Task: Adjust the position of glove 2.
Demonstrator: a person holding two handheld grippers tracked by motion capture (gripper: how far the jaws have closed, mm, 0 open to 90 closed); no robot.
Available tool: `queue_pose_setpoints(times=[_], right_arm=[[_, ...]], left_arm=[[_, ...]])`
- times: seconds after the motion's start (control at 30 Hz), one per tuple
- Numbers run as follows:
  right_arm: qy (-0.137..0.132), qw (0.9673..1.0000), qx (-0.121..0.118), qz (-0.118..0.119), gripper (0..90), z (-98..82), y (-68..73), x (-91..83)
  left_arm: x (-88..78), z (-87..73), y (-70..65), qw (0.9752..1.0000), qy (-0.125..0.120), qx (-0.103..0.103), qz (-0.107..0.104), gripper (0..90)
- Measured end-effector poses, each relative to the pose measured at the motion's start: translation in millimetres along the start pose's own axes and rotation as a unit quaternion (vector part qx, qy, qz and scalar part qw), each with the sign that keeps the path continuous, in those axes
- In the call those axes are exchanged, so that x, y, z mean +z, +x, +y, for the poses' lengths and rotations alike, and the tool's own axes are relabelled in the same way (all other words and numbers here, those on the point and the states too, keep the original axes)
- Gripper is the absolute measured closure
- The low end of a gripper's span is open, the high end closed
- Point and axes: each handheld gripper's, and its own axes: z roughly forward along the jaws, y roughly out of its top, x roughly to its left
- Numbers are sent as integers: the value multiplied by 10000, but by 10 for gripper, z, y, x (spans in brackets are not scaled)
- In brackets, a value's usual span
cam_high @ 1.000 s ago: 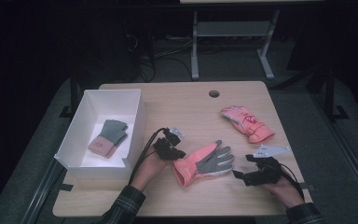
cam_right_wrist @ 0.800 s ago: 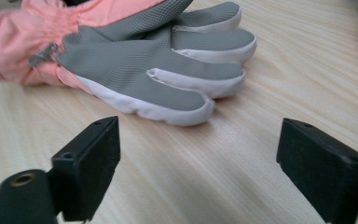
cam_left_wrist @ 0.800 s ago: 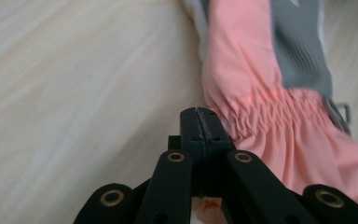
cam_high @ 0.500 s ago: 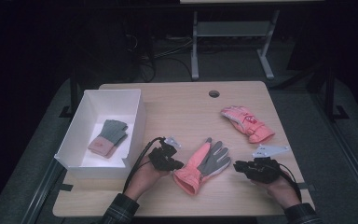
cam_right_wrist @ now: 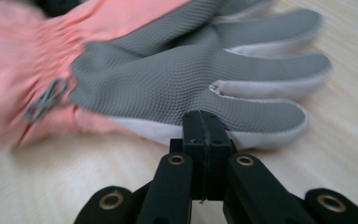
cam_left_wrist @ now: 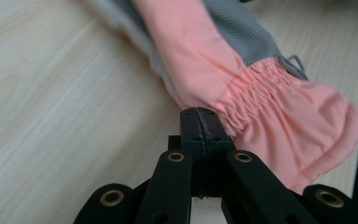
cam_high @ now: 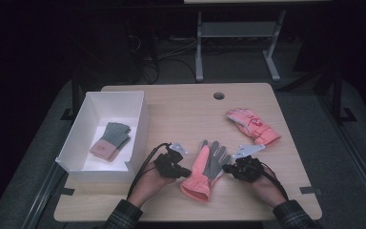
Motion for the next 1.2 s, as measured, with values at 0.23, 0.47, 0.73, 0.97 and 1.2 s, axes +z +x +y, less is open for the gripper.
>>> queue_pose_setpoints(times=[0.23,0.47,0.73,0.97,1.2], right_arm=[[-77,9999,63,-95,900,130,-55,101],[-109,9998,148,-69,900,223,-129,174],[-166,9998,23,54,900,294,-73,211],[-200,9997,-4,140,900,293,-73,201],[-170,9998,30,52,900,287,-115,129]], left_arm=[[55,29,-86,9998,-22,106,-178,899],[171,77,-212,9990,-6,271,-345,899],[282,104,-330,9971,-5,429,-624,899],[326,126,-385,9964,-17,514,-668,898],[176,56,-319,9975,-150,496,-489,893]])
